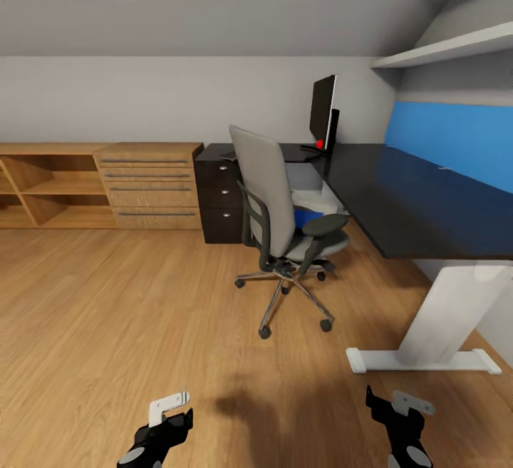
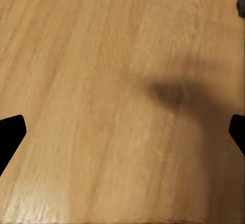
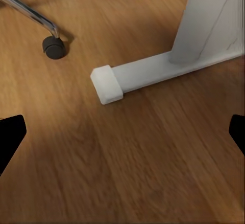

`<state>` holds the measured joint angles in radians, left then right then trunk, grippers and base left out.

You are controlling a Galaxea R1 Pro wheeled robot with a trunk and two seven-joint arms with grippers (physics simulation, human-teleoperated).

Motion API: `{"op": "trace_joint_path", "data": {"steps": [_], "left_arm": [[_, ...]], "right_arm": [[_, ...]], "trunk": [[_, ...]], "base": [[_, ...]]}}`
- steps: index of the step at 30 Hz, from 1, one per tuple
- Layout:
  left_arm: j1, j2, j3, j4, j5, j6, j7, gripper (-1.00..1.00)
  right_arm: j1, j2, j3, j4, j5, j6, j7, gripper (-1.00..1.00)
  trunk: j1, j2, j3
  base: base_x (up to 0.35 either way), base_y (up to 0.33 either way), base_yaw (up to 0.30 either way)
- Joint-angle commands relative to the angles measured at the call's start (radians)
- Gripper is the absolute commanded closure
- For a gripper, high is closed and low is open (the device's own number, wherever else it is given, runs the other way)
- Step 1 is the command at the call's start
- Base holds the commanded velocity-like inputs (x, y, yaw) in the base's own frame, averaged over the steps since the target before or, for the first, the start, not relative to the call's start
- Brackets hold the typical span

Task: In the bedroom, organize the workspace by keeping the computer under the desk, ensuring the monitor is on the desk, placing the keyboard on the desk next to the monitor, placing the mouse on the desk next to the keyboard, moving the folder from the swivel chair onto the desk next to the mouse, stacking the notebook on top of the folder with the pen on top of the notebook, and positioning the swivel chair next to the desk.

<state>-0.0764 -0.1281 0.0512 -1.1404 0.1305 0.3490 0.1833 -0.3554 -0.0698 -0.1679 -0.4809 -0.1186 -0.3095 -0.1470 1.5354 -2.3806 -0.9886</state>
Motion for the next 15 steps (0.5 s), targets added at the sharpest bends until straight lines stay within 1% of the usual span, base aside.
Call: {"op": "trace_joint_path", "data": {"steps": [1, 2, 5, 12, 15], "left_arm": [[0.000, -0.001, -0.009, -0.002, 0.011, 0.004, 0.006, -1.00], [0.000, -0.001, -0.035, -0.003, 0.011, 0.004, 0.009, -1.00], [0.000, 0.001, -0.053, -0.006, 0.011, 0.005, 0.011, -1.00], [0.000, 0.003, -0.059, -0.013, 0.012, 0.005, 0.011, -1.00], [0.000, 0.004, -0.059, -0.014, 0.011, 0.005, 0.011, -1.00]], "right_arm": [[-0.001, 0.000, 0.002, 0.001, -0.010, -0.005, 0.001, -1.00], [-0.001, -0.001, 0.002, 0.001, -0.010, -0.005, 0.001, -1.00], [-0.001, -0.001, 0.002, 0.001, -0.010, -0.005, 0.001, -1.00], [-0.001, -0.001, 0.001, 0.001, -0.009, -0.016, 0.002, -1.00], [0.000, 0.001, 0.002, 0.002, 0.021, -0.065, 0.002, -1.00]], "trunk": [[-0.001, 0.000, -0.001], [-0.001, 0.000, -0.001], [-0.001, 0.000, -0.001], [-0.001, 0.000, -0.001], [-0.001, 0.000, -0.001]], "base": [[-0.129, -0.051, 0.000], [-0.053, -0.021, 0.000], [-0.026, -0.010, 0.000], [-0.006, -0.002, 0.000], [0.000, 0.000, 0.000]]}}
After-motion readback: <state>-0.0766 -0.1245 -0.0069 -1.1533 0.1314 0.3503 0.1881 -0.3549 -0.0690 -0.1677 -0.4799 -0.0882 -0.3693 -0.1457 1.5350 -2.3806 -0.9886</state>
